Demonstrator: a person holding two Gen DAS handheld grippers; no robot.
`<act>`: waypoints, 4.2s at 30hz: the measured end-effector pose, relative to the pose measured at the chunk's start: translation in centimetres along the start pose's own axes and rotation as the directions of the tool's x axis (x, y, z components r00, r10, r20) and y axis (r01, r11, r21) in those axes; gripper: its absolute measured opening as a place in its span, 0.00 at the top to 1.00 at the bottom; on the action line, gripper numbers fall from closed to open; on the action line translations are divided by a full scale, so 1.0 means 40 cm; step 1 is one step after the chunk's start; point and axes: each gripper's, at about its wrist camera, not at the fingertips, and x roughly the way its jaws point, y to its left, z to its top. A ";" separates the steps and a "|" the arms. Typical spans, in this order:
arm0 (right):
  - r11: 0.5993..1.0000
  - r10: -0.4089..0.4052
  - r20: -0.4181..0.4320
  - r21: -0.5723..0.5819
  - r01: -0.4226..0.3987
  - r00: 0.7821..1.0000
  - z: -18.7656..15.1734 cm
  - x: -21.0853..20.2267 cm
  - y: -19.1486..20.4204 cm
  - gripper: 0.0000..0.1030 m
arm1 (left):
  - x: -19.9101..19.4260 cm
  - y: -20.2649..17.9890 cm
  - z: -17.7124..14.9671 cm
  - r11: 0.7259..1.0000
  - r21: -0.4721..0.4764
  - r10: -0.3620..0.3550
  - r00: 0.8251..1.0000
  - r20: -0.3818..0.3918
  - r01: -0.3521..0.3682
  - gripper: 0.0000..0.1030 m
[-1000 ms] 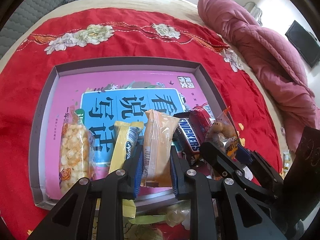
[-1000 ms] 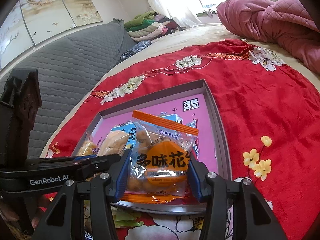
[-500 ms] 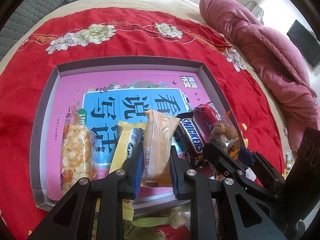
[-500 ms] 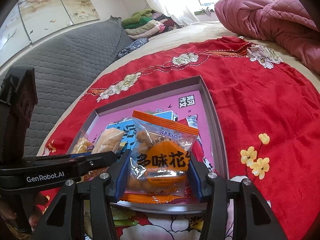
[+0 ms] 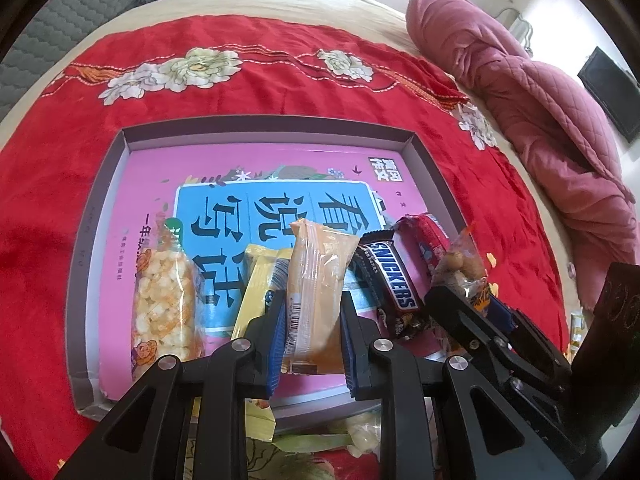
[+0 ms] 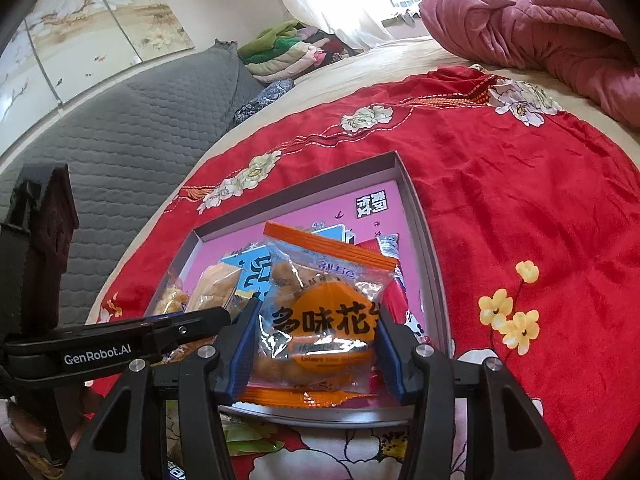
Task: Organize snacks
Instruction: 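Lower the bread pack into the tray with the left tool while the right tool lowers the peanut bag, then open the left tool releasing the bread pack while the right tool releases the peanut bag, then move both open tools back from the tray toward the remaining snacks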
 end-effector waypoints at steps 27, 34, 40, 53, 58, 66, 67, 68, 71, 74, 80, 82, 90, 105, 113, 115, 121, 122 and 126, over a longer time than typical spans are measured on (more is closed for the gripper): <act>1.000 -0.026 0.038 -0.006 0.026 0.999 0.012 -0.025 -0.001 0.49 | 0.027 -0.005 -0.009 1.000 0.004 0.015 0.999 -0.038 -0.015 0.75; 0.999 -0.032 0.039 -0.020 0.033 0.999 0.011 -0.025 0.004 0.49 | 0.029 -0.006 -0.007 1.000 0.005 0.022 0.999 -0.041 -0.022 0.66; 0.999 -0.038 0.043 -0.035 0.040 0.998 0.011 -0.027 0.010 0.49 | 0.021 -0.005 -0.004 1.000 0.005 0.018 0.999 -0.035 -0.017 0.65; 0.998 -0.044 0.063 -0.043 0.047 0.997 0.013 -0.037 0.013 0.45 | -0.022 -0.010 -0.005 1.000 0.009 0.004 1.000 -0.008 -0.004 0.56; 0.997 -0.047 0.075 -0.060 0.051 0.996 0.013 -0.042 0.019 0.44 | -0.043 -0.011 -0.004 1.000 0.010 0.002 1.000 0.003 -0.002 0.55; 0.996 -0.044 0.094 -0.079 0.052 0.995 0.014 -0.051 0.030 0.42 | -0.072 -0.014 0.003 1.000 0.013 0.000 1.000 0.026 0.000 0.51; 0.995 -0.045 0.096 -0.081 0.053 0.994 0.015 -0.051 0.030 0.42 | -0.074 -0.014 0.003 1.000 0.014 0.000 1.000 0.026 0.000 0.50; 0.995 -0.044 0.099 -0.083 0.052 0.994 0.016 -0.052 0.031 0.42 | -0.075 -0.014 0.003 1.000 0.014 0.000 1.000 0.024 0.000 0.49; 0.995 -0.043 0.105 -0.083 0.052 0.994 0.016 -0.056 0.032 0.39 | -0.079 -0.012 0.001 1.000 0.011 0.001 1.000 0.025 -0.001 0.49; 0.995 -0.043 0.110 -0.087 0.053 0.993 0.016 -0.060 0.034 0.38 | -0.082 -0.011 -0.001 1.000 0.008 0.002 1.000 0.025 -0.002 0.48; 0.993 -0.050 0.121 -0.104 0.063 0.991 0.017 -0.067 0.041 0.35 | -0.096 -0.014 -0.003 1.000 0.018 0.017 0.999 0.038 -0.018 0.47; 0.991 -0.056 0.135 -0.114 0.071 0.989 0.018 -0.075 0.046 0.30 | -0.103 -0.013 -0.003 1.000 0.020 0.018 0.999 0.043 -0.018 0.45; 0.985 -0.073 0.177 -0.141 0.099 0.981 0.022 -0.108 0.058 0.25 | -0.143 -0.001 -0.003 1.000 0.016 0.023 0.997 0.074 -0.024 0.43; 0.973 -0.093 0.230 -0.187 0.138 0.969 0.015 -0.162 0.084 0.19 | -0.205 0.026 -0.022 1.000 0.008 0.015 0.994 0.105 -0.016 0.43; 0.972 -0.089 0.242 -0.191 0.137 0.966 0.011 -0.189 0.093 0.19 | -0.221 0.052 -0.049 1.000 0.000 0.009 0.995 0.100 -0.009 0.43; 0.972 -0.091 0.240 -0.191 0.139 0.967 0.010 -0.190 0.093 0.19 | -0.223 0.058 -0.060 1.000 -0.002 0.006 0.996 0.093 -0.006 0.43; 0.972 -0.090 0.231 -0.194 0.136 0.969 0.001 -0.205 0.101 0.19 | -0.223 0.071 -0.087 1.000 0.003 0.004 0.997 0.072 -0.005 0.43; 0.971 -0.088 0.230 -0.196 0.135 0.969 -0.001 -0.208 0.103 0.19 | -0.223 0.074 -0.091 1.000 0.004 0.006 0.998 0.070 -0.006 0.43; 0.973 -0.090 0.220 -0.190 0.133 0.971 -0.008 -0.212 0.104 0.18 | -0.222 0.077 -0.111 1.000 0.010 0.001 0.999 0.052 -0.001 0.43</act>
